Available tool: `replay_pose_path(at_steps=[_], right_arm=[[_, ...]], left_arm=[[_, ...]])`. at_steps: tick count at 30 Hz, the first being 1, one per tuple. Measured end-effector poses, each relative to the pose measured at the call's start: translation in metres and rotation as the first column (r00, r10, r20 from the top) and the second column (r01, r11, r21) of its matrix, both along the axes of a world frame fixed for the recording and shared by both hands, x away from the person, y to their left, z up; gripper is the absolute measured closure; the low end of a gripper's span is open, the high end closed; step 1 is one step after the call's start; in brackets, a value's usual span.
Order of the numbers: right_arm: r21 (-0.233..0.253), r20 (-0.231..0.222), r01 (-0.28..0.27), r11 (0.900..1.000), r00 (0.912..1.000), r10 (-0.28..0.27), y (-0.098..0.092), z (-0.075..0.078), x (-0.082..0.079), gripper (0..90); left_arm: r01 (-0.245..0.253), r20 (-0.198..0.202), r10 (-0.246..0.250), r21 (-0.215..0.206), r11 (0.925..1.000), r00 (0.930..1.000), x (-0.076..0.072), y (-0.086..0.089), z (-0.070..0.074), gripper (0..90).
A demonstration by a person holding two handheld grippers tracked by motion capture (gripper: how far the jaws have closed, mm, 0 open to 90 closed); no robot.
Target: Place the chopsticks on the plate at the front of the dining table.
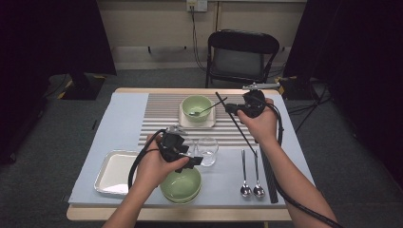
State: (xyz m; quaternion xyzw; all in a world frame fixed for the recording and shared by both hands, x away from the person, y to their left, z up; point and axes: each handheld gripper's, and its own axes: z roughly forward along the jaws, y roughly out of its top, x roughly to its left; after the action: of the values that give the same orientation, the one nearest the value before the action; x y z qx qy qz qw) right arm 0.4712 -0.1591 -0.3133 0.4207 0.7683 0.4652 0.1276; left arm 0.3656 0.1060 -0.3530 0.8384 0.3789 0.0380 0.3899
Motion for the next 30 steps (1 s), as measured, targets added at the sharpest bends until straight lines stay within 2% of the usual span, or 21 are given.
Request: replay_pose_path(at_steps=[8,12,20,24,30], right_arm=[[0.007,0.005,-0.020,1.000,0.9998,0.020,0.011,0.001,-0.002,86.6],[0.008,0.001,-0.028,1.000,0.9996,0.028,0.017,0.000,-0.003,86.6],[0.012,0.000,-0.053,0.998,0.9986,0.053,0.033,0.000,-0.004,86.6],[0.019,0.003,-0.067,0.998,0.9977,0.067,0.040,0.002,-0.006,86.6],[0.022,0.010,-0.092,0.996,0.9957,0.092,0.050,0.005,-0.008,86.6]], left_arm=[[-0.001,0.004,0.001,-0.020,0.9998,1.0000,0.001,-0.003,-0.001,30.6],[0.001,-0.005,-0.001,-0.015,0.9999,1.0000,0.001,-0.004,-0.002,30.6],[-0.005,-0.014,0.004,-0.044,0.9990,0.9999,0.004,-0.007,-0.004,31.2],[-0.023,-0.020,0.022,-0.064,0.9977,0.9996,0.004,-0.008,-0.005,31.2],[-0.019,-0.032,0.016,-0.079,0.9967,0.9994,0.005,-0.010,-0.005,31.3]])
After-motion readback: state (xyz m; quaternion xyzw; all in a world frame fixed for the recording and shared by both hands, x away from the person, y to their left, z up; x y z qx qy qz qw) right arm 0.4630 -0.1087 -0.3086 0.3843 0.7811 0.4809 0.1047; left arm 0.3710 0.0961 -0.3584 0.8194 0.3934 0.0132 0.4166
